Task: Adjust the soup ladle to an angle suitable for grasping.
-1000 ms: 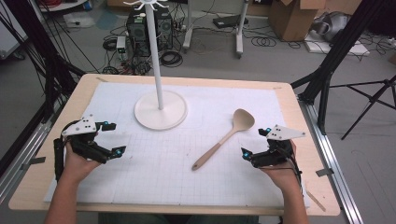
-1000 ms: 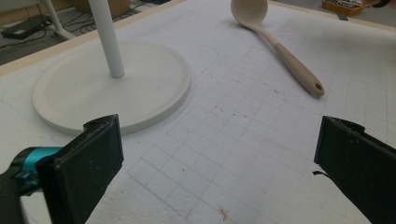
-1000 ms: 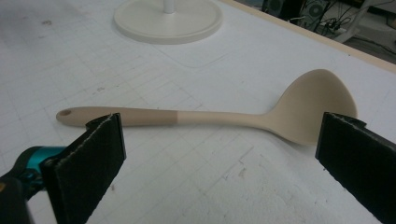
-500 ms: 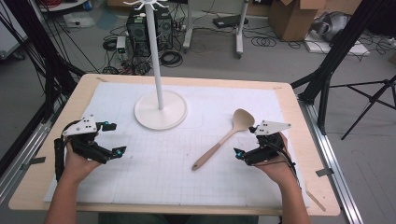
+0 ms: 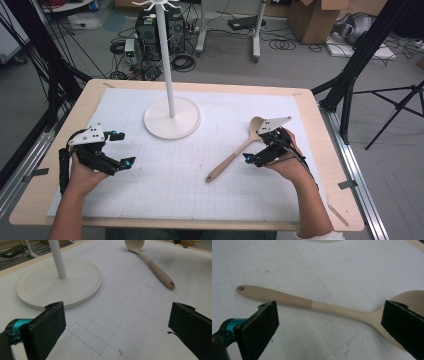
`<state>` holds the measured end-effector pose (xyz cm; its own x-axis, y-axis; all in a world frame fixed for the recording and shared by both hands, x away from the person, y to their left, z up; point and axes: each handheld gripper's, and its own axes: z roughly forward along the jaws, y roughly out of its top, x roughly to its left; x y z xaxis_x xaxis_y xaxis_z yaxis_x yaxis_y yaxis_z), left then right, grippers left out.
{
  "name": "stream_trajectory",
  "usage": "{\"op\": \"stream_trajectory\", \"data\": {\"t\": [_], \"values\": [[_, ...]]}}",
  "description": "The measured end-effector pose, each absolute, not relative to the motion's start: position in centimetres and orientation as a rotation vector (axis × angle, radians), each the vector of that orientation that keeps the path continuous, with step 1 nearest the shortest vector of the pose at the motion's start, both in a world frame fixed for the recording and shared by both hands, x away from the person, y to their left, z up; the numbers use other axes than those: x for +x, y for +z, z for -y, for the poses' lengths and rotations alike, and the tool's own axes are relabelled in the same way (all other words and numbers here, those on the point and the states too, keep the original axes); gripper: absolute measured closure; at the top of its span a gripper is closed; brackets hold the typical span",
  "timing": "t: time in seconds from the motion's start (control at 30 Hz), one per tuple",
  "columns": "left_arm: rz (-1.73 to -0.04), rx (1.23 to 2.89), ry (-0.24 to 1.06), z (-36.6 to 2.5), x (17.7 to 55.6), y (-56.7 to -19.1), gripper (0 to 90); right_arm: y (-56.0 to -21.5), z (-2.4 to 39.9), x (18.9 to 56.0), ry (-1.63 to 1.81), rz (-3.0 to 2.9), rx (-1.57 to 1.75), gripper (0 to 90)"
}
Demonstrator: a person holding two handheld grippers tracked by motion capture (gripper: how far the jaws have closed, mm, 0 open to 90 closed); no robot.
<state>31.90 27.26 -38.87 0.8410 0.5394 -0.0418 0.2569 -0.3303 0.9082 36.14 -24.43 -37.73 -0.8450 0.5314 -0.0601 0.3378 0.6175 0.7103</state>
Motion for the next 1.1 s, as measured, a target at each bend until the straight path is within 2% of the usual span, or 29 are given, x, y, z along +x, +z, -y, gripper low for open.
{"op": "stream_trajectory", "data": {"t": [0.37, 0.63, 0.83, 1.1], "values": [[-0.603, 1.931, 0.327, -27.5, 32.0, -39.0, 1.7, -37.0, 21.7, 38.2, 0.877, -2.719, 0.574, 0.3], [-0.608, 1.931, 0.327, -27.5, 32.1, -39.1, 1.7, -38.0, 19.6, 39.5, 0.754, -2.831, 0.452, 0.3], [-0.609, 1.931, 0.328, -27.4, 32.0, -39.1, 1.6, -40.0, 18.8, 40.1, 0.601, -2.893, 0.406, 0.5], [-0.604, 1.942, 0.326, -27.3, 32.1, -39.2, 1.7, -40.4, 18.0, 40.7, 0.543, -2.937, 0.389, 1.0]]}}
